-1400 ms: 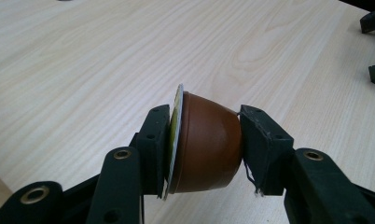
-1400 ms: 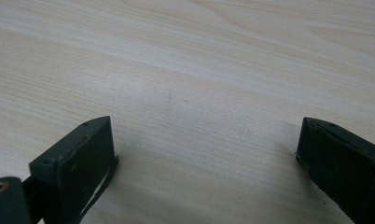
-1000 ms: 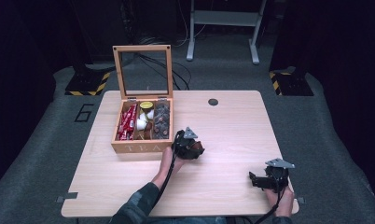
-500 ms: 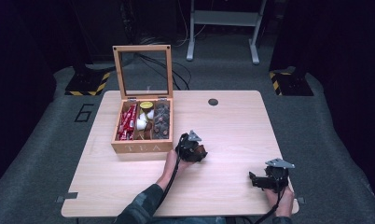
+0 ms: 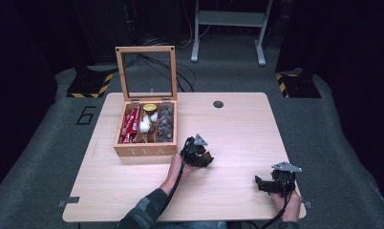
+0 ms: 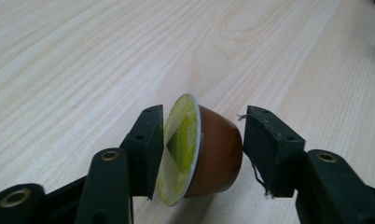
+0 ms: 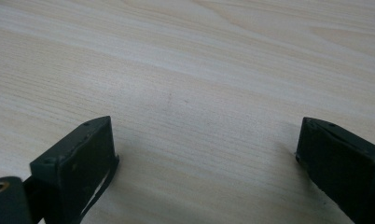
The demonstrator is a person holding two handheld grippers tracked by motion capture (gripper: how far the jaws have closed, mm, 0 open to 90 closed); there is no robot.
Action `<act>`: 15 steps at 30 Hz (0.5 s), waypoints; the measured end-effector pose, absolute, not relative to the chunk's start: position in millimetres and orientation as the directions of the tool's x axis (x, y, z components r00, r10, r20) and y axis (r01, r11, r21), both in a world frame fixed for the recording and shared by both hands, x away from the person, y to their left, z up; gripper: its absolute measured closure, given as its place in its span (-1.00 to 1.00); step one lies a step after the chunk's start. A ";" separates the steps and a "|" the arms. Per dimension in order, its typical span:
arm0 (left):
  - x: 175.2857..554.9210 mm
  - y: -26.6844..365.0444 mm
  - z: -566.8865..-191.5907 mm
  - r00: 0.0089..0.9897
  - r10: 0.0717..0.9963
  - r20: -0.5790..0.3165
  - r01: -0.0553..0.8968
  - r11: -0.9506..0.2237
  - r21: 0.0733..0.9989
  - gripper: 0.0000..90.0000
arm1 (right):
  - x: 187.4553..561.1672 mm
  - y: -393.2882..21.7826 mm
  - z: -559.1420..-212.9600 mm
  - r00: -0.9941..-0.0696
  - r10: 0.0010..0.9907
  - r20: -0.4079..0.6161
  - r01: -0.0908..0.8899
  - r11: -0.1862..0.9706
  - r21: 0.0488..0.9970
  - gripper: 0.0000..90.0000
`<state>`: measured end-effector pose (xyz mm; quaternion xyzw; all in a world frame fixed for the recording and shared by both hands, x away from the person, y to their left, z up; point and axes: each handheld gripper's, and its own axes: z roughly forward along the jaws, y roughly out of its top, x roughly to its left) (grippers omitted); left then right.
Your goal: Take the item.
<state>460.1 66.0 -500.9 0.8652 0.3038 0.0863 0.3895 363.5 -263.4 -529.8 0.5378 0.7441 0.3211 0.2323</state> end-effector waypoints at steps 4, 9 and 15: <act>457.5 68.5 -495.1 0.797 0.597 -0.092 0.459 -0.499 0.735 -0.10 | 363.5 -263.4 -529.8 -0.313 0.950 0.000 0.651 0.215 0.728 -0.91; 454.0 72.9 -488.4 0.791 0.603 -0.106 0.460 -0.471 0.752 -0.37 | 363.4 -263.3 -529.7 -0.314 0.950 -0.001 0.651 0.216 0.727 -0.91; 445.4 80.4 -481.8 0.795 0.594 -0.118 0.454 -0.455 0.766 -0.55 | 363.4 -263.3 -529.7 -0.314 0.949 -0.001 0.651 0.216 0.727 -0.91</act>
